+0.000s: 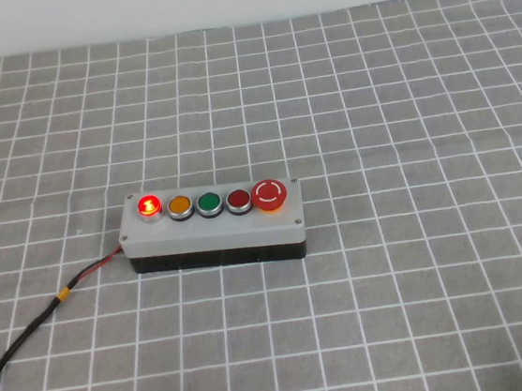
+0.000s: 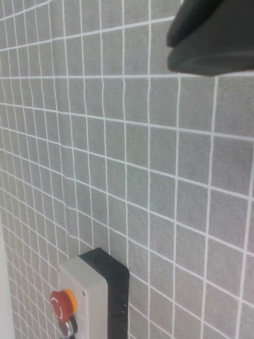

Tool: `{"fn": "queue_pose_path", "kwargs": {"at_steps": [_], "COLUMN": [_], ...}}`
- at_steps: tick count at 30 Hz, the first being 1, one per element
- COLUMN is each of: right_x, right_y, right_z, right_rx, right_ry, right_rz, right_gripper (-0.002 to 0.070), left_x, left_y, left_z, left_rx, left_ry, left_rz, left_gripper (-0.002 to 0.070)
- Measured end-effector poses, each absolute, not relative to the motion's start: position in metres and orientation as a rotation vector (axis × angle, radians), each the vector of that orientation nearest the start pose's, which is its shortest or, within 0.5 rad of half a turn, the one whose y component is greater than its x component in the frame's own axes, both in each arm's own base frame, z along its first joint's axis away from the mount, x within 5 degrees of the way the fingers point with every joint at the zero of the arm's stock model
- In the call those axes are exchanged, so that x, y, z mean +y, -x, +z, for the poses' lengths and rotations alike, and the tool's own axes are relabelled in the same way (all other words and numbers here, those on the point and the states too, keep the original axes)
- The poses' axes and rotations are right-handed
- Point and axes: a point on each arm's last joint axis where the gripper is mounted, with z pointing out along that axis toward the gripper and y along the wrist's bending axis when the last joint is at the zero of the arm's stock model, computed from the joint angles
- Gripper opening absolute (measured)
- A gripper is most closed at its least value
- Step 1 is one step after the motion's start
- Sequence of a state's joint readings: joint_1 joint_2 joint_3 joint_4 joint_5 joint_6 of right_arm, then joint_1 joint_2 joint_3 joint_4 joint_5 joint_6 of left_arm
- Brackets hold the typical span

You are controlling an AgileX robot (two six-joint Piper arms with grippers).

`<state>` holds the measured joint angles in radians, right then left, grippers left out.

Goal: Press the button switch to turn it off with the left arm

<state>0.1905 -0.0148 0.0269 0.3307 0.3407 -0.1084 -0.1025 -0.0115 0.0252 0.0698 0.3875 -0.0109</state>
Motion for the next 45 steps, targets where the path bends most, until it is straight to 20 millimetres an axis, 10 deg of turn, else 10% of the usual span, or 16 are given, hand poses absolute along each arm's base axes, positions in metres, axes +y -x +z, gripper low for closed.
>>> {"fn": "queue_pose_path", "kwargs": {"at_steps": [38, 45], "right_x": [0.020, 0.020], "right_y": [-0.050, -0.050], "right_z": [0.176, 0.176], "right_rx": [1.833, 1.833], "right_ry": [0.065, 0.065], "right_rz": [0.378, 0.378], "right_gripper": [-0.0017, -0.0017], "left_x": [-0.003, -0.011], "left_y": [-0.052, -0.055], "left_z": [0.171, 0.186], "left_rx": [1.880, 1.713], "left_ry": [-0.128, 0.166], "left_rz": [-0.011, -0.378], "left_gripper": [-0.0003, -0.0003]}}
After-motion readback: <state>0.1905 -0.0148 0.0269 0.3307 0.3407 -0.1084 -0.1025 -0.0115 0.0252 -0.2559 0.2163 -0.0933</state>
